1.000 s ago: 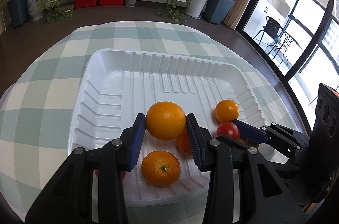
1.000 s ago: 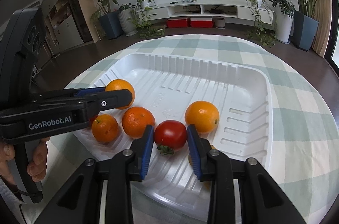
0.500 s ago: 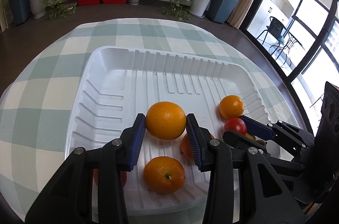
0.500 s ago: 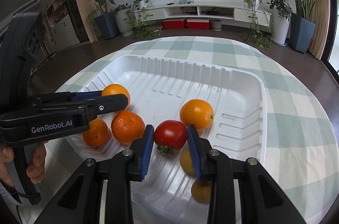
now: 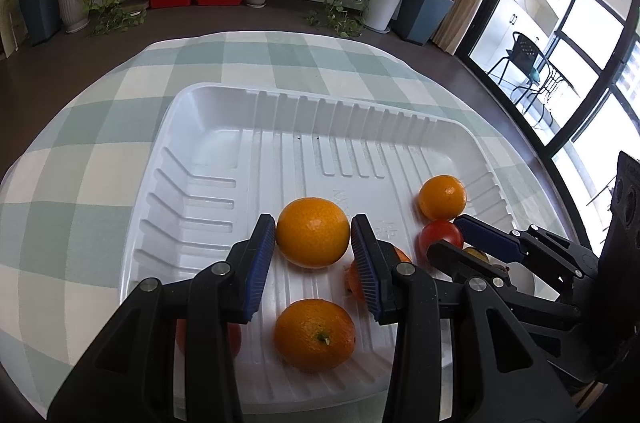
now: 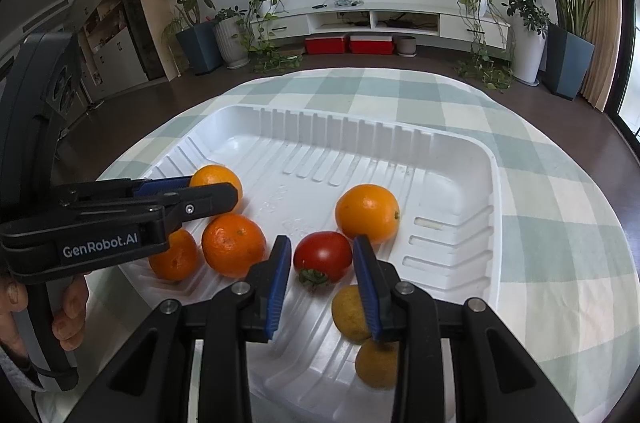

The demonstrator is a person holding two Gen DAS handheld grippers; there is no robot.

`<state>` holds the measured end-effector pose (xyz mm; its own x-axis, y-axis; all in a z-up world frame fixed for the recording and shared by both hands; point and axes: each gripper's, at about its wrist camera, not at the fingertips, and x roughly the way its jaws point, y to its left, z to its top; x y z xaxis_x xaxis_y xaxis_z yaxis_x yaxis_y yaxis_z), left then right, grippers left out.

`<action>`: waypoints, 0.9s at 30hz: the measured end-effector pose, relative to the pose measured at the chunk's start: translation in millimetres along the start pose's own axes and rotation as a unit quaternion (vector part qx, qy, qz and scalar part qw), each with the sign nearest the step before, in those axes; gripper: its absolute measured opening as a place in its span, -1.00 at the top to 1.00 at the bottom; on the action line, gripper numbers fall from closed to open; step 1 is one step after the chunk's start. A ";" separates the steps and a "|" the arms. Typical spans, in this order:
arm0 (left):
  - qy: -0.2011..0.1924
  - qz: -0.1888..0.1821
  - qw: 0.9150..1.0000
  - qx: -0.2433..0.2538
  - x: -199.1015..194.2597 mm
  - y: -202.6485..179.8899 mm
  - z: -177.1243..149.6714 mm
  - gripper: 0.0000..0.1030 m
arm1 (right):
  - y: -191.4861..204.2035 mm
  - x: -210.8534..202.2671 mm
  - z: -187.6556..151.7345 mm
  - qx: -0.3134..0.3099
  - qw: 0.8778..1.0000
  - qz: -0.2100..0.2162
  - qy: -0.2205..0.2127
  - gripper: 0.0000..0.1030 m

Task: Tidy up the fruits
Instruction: 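Lower and release the orange with the left tool while the right tool releases the tomato in the tray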

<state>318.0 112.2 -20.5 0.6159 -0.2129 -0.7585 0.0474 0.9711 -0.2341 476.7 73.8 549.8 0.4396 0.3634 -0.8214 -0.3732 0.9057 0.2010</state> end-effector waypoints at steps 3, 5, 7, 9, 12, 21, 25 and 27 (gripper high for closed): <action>-0.004 -0.001 1.000 0.000 -2.2 -0.2 1.5 0.28 | 0.3 0.2 -0.2 0.001 1.000 0.000 0.001 0.31; -0.005 -0.001 1.000 0.000 -2.8 -0.1 1.4 0.28 | 0.2 0.1 0.0 0.001 1.000 0.001 0.001 0.31; -0.004 0.000 1.000 0.000 -2.7 -0.1 1.5 0.28 | 0.4 0.1 -0.1 0.000 1.000 0.000 0.000 0.31; -0.004 0.000 1.000 0.000 -2.6 -0.1 1.5 0.28 | 0.3 0.2 -0.1 0.000 1.000 0.000 0.001 0.31; -0.005 0.001 1.000 -0.001 -2.7 0.1 1.3 0.28 | 0.5 0.2 -0.2 0.001 1.000 0.000 0.000 0.31; -0.008 -0.003 1.000 -0.010 -5.5 2.7 0.0 0.10 | -1.0 -1.6 1.6 0.000 1.000 0.001 -0.001 0.31; -0.015 -0.005 1.000 -0.014 -10.6 3.5 -0.1 -0.19 | -0.3 -3.5 2.6 0.000 1.000 0.001 -0.004 0.31; -0.017 -0.004 1.000 -0.015 -13.6 3.4 -0.4 -0.28 | 0.8 -4.2 3.0 -0.001 1.000 0.002 -0.005 0.31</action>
<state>309.5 118.4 -11.2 0.6425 -0.2163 -0.7351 0.0295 0.9656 -0.2583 477.0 73.7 555.0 0.4461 0.3683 -0.8157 -0.3759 0.9042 0.2028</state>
